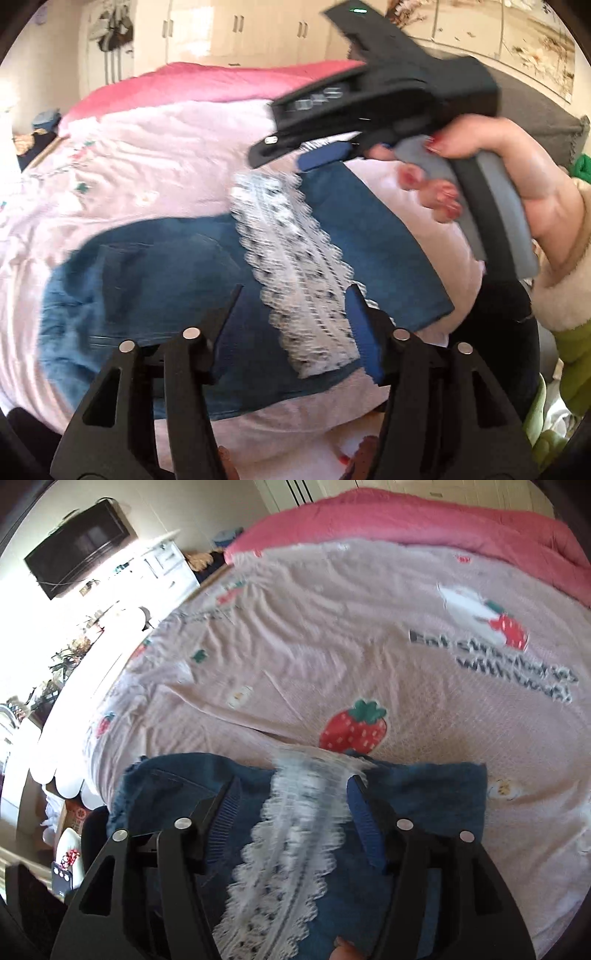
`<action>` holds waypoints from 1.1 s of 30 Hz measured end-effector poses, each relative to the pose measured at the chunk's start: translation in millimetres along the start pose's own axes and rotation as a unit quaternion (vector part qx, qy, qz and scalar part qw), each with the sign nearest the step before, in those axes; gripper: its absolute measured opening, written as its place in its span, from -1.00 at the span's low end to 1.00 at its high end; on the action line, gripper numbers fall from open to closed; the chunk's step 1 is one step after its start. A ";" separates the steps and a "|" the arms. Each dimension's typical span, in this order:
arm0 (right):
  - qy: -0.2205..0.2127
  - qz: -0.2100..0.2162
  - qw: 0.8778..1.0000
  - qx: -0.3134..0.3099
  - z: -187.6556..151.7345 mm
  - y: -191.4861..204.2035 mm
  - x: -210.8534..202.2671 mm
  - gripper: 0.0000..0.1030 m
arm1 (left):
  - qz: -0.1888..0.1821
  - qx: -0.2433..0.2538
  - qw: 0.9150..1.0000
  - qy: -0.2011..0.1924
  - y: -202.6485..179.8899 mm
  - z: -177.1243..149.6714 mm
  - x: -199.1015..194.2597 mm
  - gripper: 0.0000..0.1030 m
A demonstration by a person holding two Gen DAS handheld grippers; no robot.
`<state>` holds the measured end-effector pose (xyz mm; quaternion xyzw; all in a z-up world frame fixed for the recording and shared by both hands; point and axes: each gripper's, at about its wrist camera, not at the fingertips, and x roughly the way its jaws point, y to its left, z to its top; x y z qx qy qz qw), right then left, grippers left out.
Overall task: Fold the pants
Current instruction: 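Lay the lace-trimmed leg flat over the other leg with the right gripper, then release, then grasp the elastic waistband with the right gripper and lift it up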
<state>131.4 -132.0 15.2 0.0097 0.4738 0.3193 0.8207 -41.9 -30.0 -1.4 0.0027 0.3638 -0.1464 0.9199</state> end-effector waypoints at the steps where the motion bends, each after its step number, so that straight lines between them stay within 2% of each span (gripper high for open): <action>1: -0.003 0.003 1.000 0.000 0.6 2.7 -3.7 0.31 | 0.004 -0.005 1.000 -0.003 3.8 -0.3 -5.0 0.00; 3: -0.011 0.015 1.000 0.007 1.8 8.0 -11.0 0.52 | 0.014 -0.010 1.000 -0.007 9.6 0.0 -11.2 0.12; 8: -0.025 0.017 1.000 -0.002 3.8 26.5 -24.8 0.66 | 0.036 -0.021 0.999 -0.014 19.7 2.4 -27.8 0.45; 10: -0.030 0.020 0.999 -0.004 4.5 33.1 -30.0 0.70 | 0.041 -0.025 0.999 -0.017 23.9 4.3 -32.6 0.67; 13: -0.039 0.014 0.999 -0.012 4.8 42.1 -36.2 0.82 | 0.048 -0.028 0.998 -0.026 25.6 6.8 -39.2 0.81; 20: -0.051 0.009 0.997 -0.055 6.0 68.3 -43.3 0.89 | 0.058 -0.031 0.997 -0.028 32.0 8.8 -50.8 0.81; 24: -0.043 0.007 0.995 -0.089 6.0 84.3 -33.5 0.91 | 0.062 -0.053 0.996 -0.022 48.5 2.6 -51.7 0.81; 29: -0.020 -0.001 0.990 -0.136 6.1 105.9 -7.5 0.91 | 0.072 -0.103 0.992 -0.009 83.1 -12.8 -55.2 0.81; 33: 0.002 0.002 0.986 -0.165 6.2 121.7 19.7 0.91 | 0.069 -0.156 0.985 0.008 113.8 -29.6 -53.9 0.81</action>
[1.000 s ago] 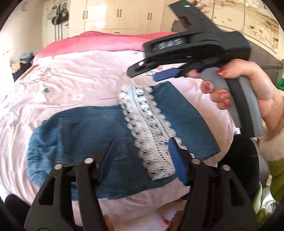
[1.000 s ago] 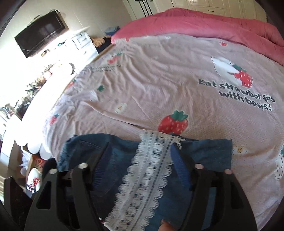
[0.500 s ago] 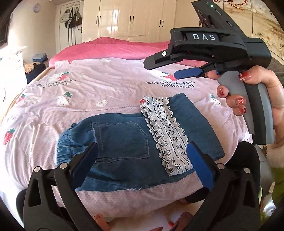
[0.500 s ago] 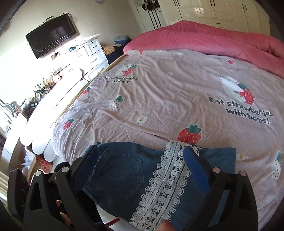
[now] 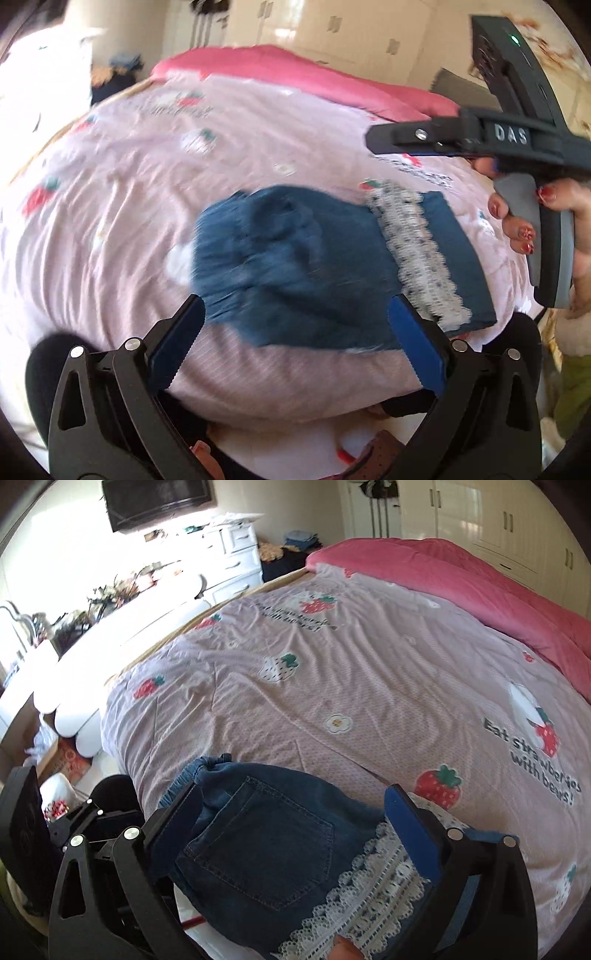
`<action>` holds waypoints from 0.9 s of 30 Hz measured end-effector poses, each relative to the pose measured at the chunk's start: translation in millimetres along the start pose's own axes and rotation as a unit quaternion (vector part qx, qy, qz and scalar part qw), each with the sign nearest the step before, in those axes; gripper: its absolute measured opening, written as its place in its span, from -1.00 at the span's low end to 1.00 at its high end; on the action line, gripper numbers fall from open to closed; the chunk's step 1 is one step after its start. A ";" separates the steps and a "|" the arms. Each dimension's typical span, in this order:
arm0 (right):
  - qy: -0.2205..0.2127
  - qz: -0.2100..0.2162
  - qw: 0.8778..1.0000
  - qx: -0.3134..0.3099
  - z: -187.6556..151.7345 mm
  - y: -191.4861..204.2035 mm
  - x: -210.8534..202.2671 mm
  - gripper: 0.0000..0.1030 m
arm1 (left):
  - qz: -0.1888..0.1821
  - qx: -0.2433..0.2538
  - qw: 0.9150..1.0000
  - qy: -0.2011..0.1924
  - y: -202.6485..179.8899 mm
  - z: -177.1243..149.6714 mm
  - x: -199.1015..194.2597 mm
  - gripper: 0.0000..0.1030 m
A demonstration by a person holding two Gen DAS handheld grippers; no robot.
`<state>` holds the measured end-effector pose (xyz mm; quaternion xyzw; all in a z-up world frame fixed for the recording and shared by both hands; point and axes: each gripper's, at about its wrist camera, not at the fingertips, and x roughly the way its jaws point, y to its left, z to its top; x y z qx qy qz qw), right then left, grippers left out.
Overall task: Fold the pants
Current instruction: 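Grasp the elastic waistband with the right gripper and lift it up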
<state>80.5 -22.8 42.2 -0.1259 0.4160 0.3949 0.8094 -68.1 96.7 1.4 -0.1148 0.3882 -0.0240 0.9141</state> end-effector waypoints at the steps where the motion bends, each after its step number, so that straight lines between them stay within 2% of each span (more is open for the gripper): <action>1: 0.008 0.002 1.000 -0.006 2.3 3.7 9.1 0.91 | 0.000 -0.012 1.000 0.005 8.2 -2.0 2.1 0.81; 5: 0.038 0.011 0.999 -0.034 10.4 18.4 41.2 0.91 | -0.006 -0.043 0.999 0.017 25.0 -4.0 7.7 0.81; 10: 0.079 0.025 0.994 -0.078 21.0 37.7 78.9 0.91 | -0.014 -0.052 0.998 0.019 29.5 -4.1 13.2 0.81; 15: 0.124 0.074 0.987 -0.075 23.3 47.9 107.7 0.85 | -0.015 -0.055 0.998 0.025 31.3 -5.8 20.3 0.81; 16: 0.131 0.083 0.985 -0.073 22.0 49.7 112.5 0.76 | -0.016 -0.055 0.998 0.026 31.7 -6.0 21.5 0.81; 17: 0.139 0.091 0.984 -0.070 20.2 50.3 117.1 0.24 | -0.014 -0.055 0.998 0.027 31.9 -6.1 22.3 0.81; 18: 0.151 0.103 0.981 -0.064 17.7 51.0 122.1 -0.04 | -0.015 -0.055 0.998 0.027 32.3 -6.2 23.1 0.81; 21: 0.145 0.116 0.981 -0.059 12.3 49.3 119.4 -0.23 | -0.016 -0.058 0.998 0.027 34.1 -5.9 25.2 0.81; 24: 0.127 0.145 0.981 -0.029 12.1 35.1 103.0 -0.39 | -0.018 -0.062 0.998 0.027 34.9 -5.3 28.6 0.81; 27: 0.104 0.168 0.980 -0.018 12.8 26.9 84.0 -0.41 | -0.033 -0.068 0.997 0.026 34.8 -2.6 32.1 0.81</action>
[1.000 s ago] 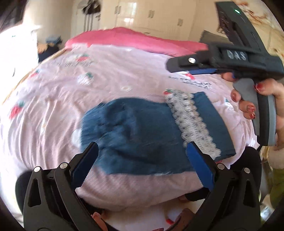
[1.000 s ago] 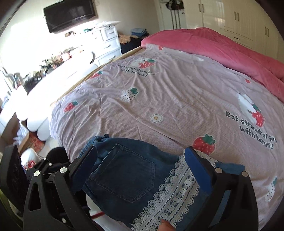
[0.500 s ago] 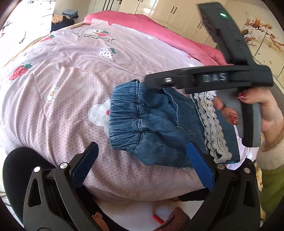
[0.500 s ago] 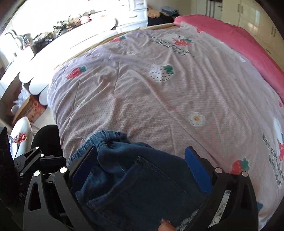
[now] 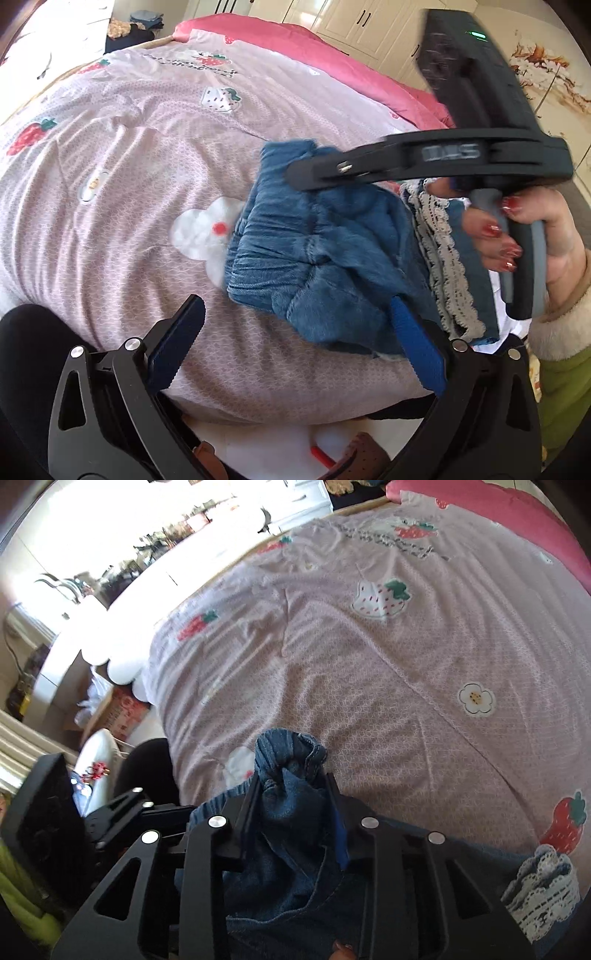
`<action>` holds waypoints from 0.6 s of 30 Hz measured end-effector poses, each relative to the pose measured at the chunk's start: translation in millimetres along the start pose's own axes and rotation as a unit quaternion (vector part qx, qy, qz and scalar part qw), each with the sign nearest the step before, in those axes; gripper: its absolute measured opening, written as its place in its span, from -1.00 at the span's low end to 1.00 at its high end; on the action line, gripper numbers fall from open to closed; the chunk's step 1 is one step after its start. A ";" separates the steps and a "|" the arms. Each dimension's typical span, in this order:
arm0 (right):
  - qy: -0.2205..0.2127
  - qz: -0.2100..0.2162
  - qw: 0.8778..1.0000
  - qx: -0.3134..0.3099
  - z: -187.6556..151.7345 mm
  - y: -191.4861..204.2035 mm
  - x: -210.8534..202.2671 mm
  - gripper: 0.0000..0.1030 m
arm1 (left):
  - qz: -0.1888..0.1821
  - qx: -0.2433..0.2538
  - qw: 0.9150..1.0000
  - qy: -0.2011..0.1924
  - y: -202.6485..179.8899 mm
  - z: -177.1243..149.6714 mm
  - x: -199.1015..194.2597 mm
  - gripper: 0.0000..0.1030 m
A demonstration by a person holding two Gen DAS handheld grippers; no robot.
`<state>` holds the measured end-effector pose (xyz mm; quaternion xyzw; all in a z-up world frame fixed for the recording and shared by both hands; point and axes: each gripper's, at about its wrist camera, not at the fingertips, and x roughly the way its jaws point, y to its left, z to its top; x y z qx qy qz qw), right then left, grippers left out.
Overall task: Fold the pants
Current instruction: 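Grasp the elastic waistband with the right gripper and lift it up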
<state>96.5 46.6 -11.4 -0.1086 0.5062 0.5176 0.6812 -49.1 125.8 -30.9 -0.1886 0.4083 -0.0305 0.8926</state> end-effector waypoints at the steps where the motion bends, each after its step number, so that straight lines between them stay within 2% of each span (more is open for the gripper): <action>1: -0.012 0.008 1.000 0.003 -1.4 -0.3 -10.2 -0.41 | -0.007 0.002 1.000 -0.003 -2.1 1.6 0.5 0.81; 3: -0.030 0.015 0.999 0.000 -3.7 0.2 -26.5 -0.41 | -0.028 -0.003 1.000 -0.004 -4.9 5.2 2.6 0.74; 7: -0.063 0.021 0.998 -0.001 -10.3 -3.4 -59.2 -0.41 | -0.079 -0.019 0.997 0.002 -13.2 14.0 9.0 0.09; 10: -0.078 0.017 0.997 0.000 -16.3 -11.6 -78.5 -0.41 | -0.095 -0.005 0.995 -0.007 -28.9 20.5 7.3 -0.19; 12: -0.088 0.015 0.996 0.005 -20.2 -19.4 -90.7 -0.41 | -0.097 0.014 0.995 -0.013 -42.7 24.7 4.9 -0.27; 18: -0.121 0.002 0.992 0.028 -44.0 -48.1 -125.7 -0.41 | -0.104 0.061 0.993 -0.013 -90.0 33.3 9.6 -0.27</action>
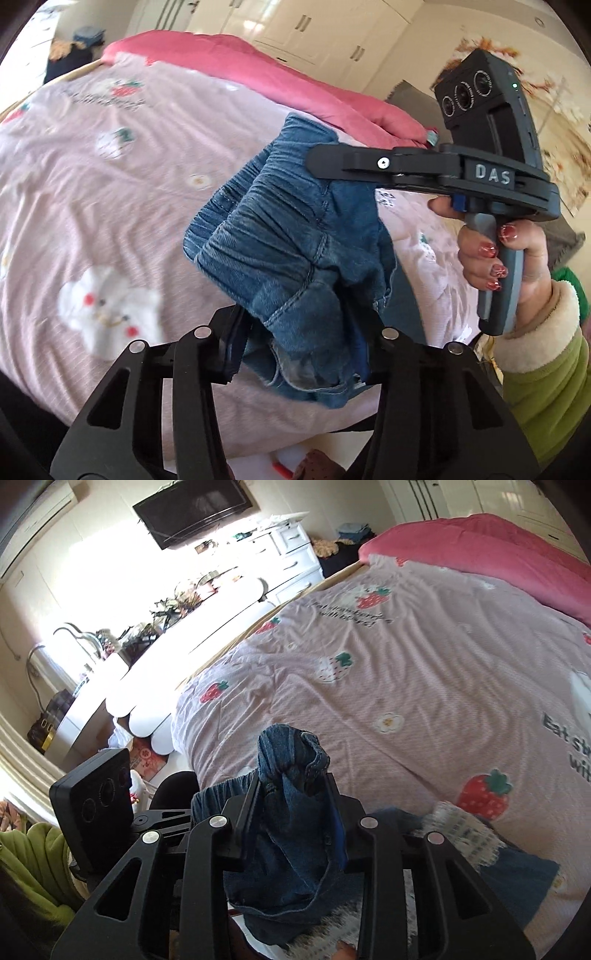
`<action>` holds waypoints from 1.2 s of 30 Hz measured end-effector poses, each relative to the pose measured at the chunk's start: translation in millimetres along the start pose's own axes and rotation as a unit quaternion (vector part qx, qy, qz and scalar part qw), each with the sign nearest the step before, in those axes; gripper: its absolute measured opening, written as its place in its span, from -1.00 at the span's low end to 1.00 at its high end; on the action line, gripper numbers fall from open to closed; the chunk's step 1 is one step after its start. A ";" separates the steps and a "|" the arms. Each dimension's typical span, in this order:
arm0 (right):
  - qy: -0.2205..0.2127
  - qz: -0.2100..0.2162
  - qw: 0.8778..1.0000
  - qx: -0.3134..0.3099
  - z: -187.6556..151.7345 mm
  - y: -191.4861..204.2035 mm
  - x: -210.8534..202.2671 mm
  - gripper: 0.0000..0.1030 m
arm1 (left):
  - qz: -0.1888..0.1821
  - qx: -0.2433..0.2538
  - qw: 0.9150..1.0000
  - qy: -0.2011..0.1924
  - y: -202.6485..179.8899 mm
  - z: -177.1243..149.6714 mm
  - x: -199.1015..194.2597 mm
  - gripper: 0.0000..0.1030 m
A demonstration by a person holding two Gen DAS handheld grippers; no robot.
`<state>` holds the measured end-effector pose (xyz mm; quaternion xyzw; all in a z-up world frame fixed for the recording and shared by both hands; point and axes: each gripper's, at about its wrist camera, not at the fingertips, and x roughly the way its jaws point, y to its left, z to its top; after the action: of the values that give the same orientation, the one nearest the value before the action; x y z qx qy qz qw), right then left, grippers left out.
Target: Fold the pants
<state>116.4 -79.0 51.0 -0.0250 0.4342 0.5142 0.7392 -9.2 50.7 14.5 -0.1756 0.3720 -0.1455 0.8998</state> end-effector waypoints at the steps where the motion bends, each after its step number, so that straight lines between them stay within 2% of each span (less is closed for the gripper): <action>1: -0.005 -0.002 1.000 0.006 -3.8 -6.7 -7.5 -0.41 | 0.000 0.005 1.000 0.001 -4.1 1.3 3.1 -0.27; 13: -0.039 -0.013 0.997 0.070 -46.7 -69.4 -49.8 -0.33 | 0.012 0.069 0.997 0.030 -63.0 5.1 52.1 -0.27; 16: -0.050 -0.011 0.995 0.084 -59.2 -80.9 -59.2 -0.27 | 0.015 0.079 0.996 0.034 -69.4 5.3 60.2 -0.27; 19: -0.068 -0.013 0.992 0.102 -70.0 -92.1 -71.8 -0.11 | 0.014 0.091 0.995 0.035 -77.9 4.3 63.8 -0.27; 21: -0.078 -0.013 0.990 0.115 -77.3 -98.9 -80.6 -0.07 | 0.012 0.098 0.995 0.034 -83.9 2.7 66.6 -0.21; 29: -0.084 -0.041 0.985 0.144 -110.8 -110.5 -101.1 0.05 | -0.020 0.131 0.990 0.052 -113.7 -15.3 84.6 -0.01; 36: -0.056 -0.074 0.985 0.143 -126.1 -107.6 -99.1 0.11 | -0.063 0.154 0.982 0.091 -132.3 -46.6 97.7 0.06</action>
<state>113.5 -263.7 -5.3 0.0772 0.4580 0.3912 0.7945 6.4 -115.9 -20.7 -0.0439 0.4138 -0.2730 0.8673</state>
